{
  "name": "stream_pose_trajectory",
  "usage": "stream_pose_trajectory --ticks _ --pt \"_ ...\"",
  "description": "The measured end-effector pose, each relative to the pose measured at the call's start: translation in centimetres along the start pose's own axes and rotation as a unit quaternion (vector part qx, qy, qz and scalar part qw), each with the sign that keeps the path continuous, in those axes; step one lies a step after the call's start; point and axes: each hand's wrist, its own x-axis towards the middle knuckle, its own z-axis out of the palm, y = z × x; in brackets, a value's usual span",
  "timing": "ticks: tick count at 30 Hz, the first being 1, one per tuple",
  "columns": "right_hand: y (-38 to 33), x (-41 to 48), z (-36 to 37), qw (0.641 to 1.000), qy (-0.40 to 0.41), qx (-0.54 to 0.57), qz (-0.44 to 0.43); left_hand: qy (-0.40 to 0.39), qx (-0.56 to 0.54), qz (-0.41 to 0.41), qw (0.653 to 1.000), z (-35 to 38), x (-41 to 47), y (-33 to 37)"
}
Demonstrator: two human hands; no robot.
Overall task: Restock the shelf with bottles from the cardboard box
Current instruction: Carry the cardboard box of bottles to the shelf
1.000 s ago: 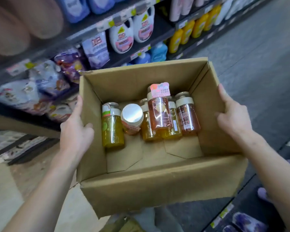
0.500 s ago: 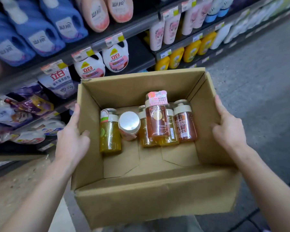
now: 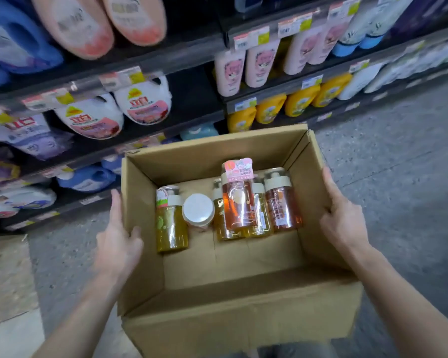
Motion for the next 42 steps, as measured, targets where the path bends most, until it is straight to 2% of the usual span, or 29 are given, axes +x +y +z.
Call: stream_pose_trajectory --ticks 13,17,24,32,42 --pt "8.8 18.4 8.1 0.995 -0.096 0.008 0.032 -0.014 0.025 -0.043 0.999 17.5 9.7 5.0" --pt "11.6 24.3 12.3 0.993 -0.109 0.004 0.041 -0.007 0.016 -0.061 0.998 23.6 13.4 4.8" --pt "15.6 33.1 20.8 0.993 -0.119 0.005 0.005 0.013 -0.007 -0.062 0.998 33.6 19.9 0.6" --pt "19.2 37.5 28.6 0.993 -0.116 0.008 -0.006 0.02 -0.01 -0.096 0.995 41.5 23.3 -4.3" --pt "20.6 39.6 33.3 0.996 -0.086 -0.008 -0.009 0.016 -0.028 -0.104 0.994 45.7 26.5 -6.7"
